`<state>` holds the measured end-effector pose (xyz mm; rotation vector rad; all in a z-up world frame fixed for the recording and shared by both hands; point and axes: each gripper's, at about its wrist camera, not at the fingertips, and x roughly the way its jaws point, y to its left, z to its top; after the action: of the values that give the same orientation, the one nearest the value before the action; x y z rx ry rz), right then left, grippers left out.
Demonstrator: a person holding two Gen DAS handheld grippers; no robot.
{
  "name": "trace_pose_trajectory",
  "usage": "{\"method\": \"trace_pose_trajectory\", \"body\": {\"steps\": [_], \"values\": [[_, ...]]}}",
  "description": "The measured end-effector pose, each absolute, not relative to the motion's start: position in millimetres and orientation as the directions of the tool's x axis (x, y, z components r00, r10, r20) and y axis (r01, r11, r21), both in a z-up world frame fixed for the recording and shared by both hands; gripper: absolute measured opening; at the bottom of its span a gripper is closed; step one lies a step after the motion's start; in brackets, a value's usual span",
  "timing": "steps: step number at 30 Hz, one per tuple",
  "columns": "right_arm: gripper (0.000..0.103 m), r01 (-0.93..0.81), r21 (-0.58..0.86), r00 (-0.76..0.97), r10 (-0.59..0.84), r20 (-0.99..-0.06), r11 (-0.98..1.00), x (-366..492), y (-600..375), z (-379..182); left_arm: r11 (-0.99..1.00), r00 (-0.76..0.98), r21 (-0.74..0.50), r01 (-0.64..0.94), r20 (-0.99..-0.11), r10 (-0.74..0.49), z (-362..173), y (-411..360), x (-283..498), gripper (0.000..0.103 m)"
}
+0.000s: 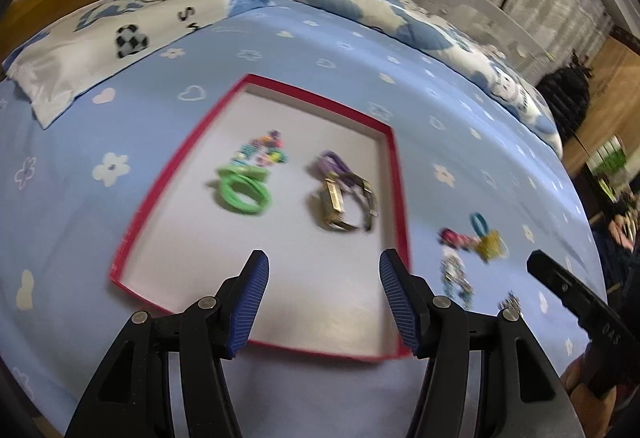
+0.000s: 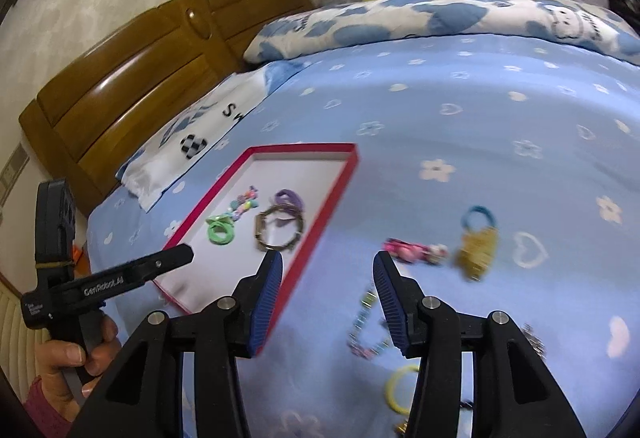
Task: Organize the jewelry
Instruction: 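Withdraw both open tools from the tray toward the remaining jewelry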
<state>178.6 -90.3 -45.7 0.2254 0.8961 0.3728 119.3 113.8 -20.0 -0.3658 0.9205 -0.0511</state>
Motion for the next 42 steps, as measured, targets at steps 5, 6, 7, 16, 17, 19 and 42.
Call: {"method": "trace_pose_trajectory", "body": {"steps": [5,6,7,16,17,19,42], "values": [[0.051,-0.164,0.335,0.596,0.364,-0.715,0.928,158.8,-124.1,-41.2,0.950,0.608,-0.309,-0.054,-0.764,-0.214,-8.9,93.6,110.3,0.058],[0.051,-0.155,0.335,0.600,0.358,-0.716,0.929,154.8,-129.7,-41.4,0.952,0.608,-0.304,-0.044,-0.764,-0.216,-7.3,89.7,108.4,0.058],[0.051,-0.143,0.334,0.604,0.349,-0.716,0.932,150.3,-136.6,-41.4,0.954,0.606,-0.299,-0.034,-0.765,-0.218,-6.0,85.9,106.4,0.059],[0.053,-0.056,0.328,0.615,0.292,-0.732,0.943,118.8,-179.7,-52.1,0.962,0.581,-0.270,0.041,-0.777,-0.243,-3.6,51.4,100.7,0.060],[0.053,-0.050,0.328,0.615,0.288,-0.734,0.943,116.5,-183.3,-53.4,0.962,0.577,-0.269,0.047,-0.779,-0.246,-3.7,47.7,101.7,0.060],[0.053,-0.035,0.330,0.613,0.281,-0.739,0.943,113.6,-190.3,-56.1,0.962,0.573,-0.268,0.059,-0.780,-0.252,-3.4,39.8,103.4,0.060],[0.060,0.002,0.309,0.532,0.261,-0.806,0.951,123.1,-207.4,-90.5,0.974,0.452,-0.167,0.156,-0.864,-0.221,-33.2,-31.8,161.2,0.063]]}}
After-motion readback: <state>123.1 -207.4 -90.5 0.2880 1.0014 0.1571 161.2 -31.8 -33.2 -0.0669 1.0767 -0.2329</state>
